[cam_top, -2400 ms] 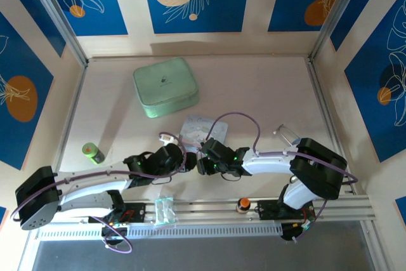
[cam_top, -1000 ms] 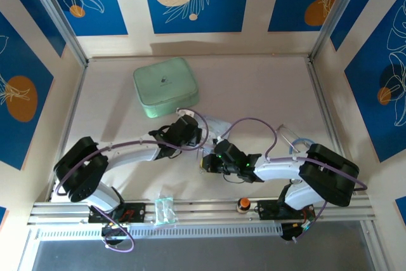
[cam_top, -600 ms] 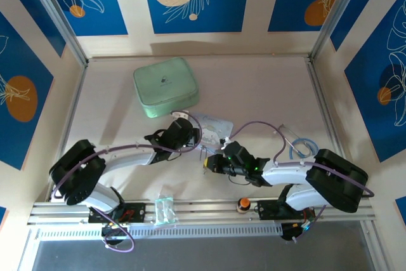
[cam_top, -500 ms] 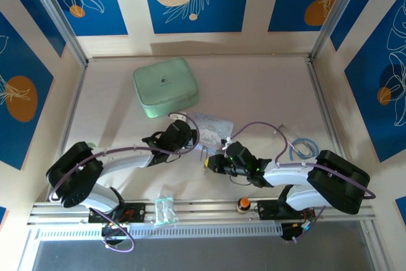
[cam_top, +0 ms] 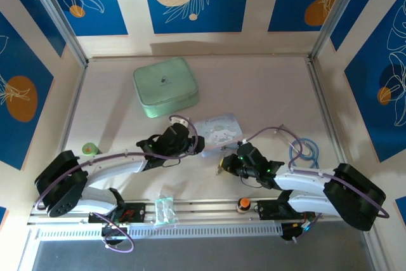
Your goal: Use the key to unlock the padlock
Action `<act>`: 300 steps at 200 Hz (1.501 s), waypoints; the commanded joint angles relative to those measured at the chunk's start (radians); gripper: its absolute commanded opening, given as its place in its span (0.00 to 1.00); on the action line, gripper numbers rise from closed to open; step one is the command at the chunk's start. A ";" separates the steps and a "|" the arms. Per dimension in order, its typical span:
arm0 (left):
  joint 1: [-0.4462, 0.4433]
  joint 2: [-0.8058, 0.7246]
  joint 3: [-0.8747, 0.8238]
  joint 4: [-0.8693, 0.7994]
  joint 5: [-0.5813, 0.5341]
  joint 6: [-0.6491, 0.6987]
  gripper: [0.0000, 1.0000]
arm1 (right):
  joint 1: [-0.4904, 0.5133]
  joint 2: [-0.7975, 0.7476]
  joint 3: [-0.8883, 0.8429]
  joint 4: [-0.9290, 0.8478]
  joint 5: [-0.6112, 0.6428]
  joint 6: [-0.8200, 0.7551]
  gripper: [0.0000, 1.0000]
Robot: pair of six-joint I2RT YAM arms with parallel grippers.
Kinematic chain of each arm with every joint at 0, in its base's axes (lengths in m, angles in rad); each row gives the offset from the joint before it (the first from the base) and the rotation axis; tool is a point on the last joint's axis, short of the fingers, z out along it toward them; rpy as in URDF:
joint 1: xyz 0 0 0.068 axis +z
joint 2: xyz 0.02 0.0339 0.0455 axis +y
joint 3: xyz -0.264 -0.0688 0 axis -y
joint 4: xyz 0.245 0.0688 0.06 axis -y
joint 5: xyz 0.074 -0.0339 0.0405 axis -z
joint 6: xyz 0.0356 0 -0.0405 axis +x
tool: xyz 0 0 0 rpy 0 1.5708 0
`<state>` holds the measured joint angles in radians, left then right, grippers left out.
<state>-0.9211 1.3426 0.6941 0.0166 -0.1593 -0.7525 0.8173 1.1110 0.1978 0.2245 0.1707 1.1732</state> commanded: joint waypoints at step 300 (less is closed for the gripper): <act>-0.018 0.356 -0.014 0.134 -0.061 0.081 0.53 | -0.354 -0.121 -0.071 -0.019 -0.067 0.062 0.00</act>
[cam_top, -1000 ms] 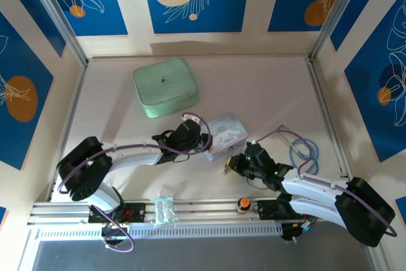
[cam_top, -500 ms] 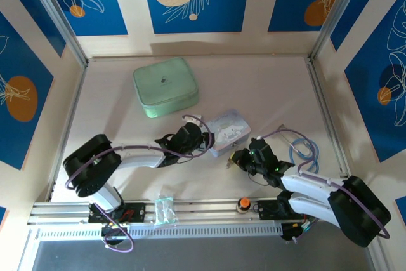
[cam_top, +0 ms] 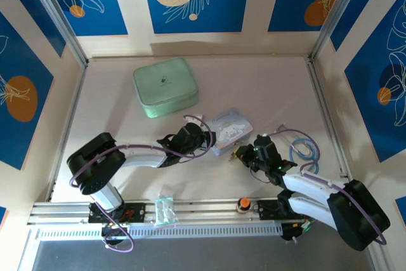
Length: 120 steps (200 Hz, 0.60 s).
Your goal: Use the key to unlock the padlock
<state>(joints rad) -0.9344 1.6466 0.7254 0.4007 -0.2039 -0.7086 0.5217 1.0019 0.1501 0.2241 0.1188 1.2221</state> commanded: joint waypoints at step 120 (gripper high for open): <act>-0.004 0.045 -0.002 -0.258 -0.020 0.040 0.51 | -0.248 -0.049 -0.046 -0.032 -0.194 -0.039 0.00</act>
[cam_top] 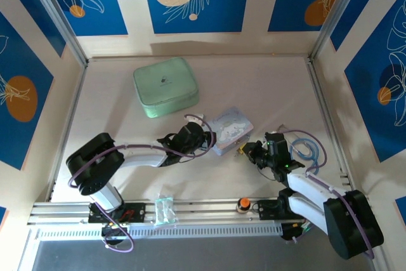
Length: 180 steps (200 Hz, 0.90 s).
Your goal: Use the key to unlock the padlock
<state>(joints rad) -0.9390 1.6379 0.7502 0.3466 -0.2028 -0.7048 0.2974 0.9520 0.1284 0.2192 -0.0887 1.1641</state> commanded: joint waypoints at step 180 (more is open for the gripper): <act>-0.012 0.002 -0.070 -0.138 0.003 0.016 0.51 | 0.130 -0.043 -0.019 0.005 0.234 0.241 0.00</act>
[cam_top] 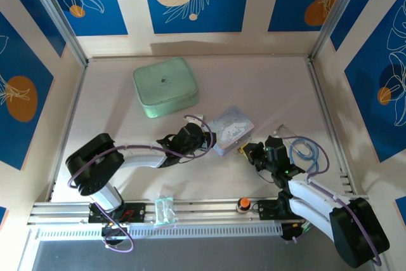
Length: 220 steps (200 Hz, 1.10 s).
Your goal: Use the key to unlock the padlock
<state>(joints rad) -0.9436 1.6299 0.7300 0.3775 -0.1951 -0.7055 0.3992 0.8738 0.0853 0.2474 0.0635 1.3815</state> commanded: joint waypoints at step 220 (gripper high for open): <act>0.049 0.059 0.015 -0.175 -0.009 0.061 0.50 | -0.179 0.000 0.100 -0.278 -0.253 -0.304 0.00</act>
<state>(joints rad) -0.9344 1.6211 0.7330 0.3595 -0.2020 -0.6941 0.2657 0.8631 0.1299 0.0925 -0.0078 1.2613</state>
